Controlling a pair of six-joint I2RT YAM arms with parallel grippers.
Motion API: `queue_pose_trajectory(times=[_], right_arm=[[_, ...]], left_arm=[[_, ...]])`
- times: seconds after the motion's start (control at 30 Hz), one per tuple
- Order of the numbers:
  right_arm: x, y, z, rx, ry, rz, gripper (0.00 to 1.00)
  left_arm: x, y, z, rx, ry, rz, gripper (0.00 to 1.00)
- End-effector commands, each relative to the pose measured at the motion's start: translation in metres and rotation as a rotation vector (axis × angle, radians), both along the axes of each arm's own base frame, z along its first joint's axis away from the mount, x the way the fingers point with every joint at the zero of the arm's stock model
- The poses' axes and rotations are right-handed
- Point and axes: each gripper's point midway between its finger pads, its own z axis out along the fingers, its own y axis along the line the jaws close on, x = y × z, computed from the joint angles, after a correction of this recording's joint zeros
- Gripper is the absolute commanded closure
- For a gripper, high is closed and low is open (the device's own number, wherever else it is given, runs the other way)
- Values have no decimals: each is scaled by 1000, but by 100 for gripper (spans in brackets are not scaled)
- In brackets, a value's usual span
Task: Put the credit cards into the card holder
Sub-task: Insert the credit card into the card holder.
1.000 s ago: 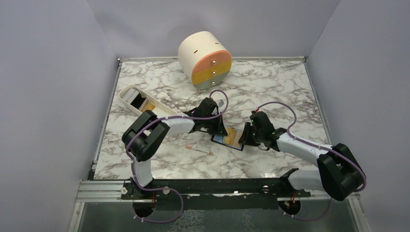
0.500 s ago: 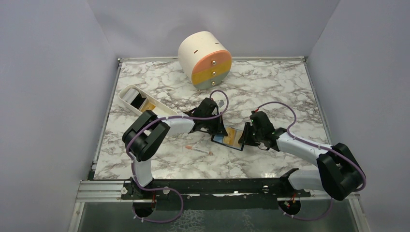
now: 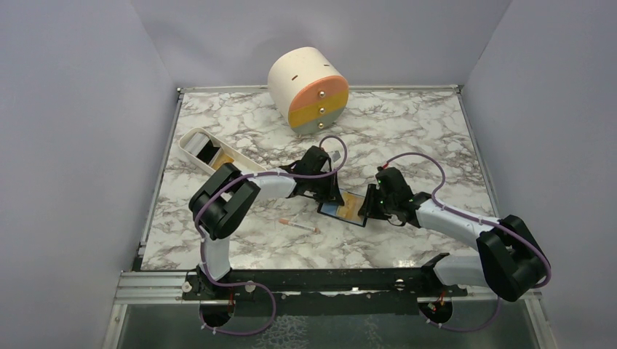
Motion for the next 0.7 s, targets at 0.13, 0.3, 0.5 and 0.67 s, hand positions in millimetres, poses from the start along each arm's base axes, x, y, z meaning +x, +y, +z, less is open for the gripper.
queue_pose_trajectory(times=[0.13, 0.3, 0.5, 0.67], right_arm=[[10, 0, 5, -13, -37, -4, 71], [8, -5, 17, -15, -52, -21, 71], [6, -13, 21, -36, -58, -50, 73], [6, -18, 10, -73, -42, -65, 75]], left_arm=[[-10, 6, -2, 53, 7, 11, 75], [-5, 4, 14, 24, -37, 22, 64], [-6, 4, 17, 16, -43, 17, 61], [-6, 4, 12, 26, -44, 15, 62]])
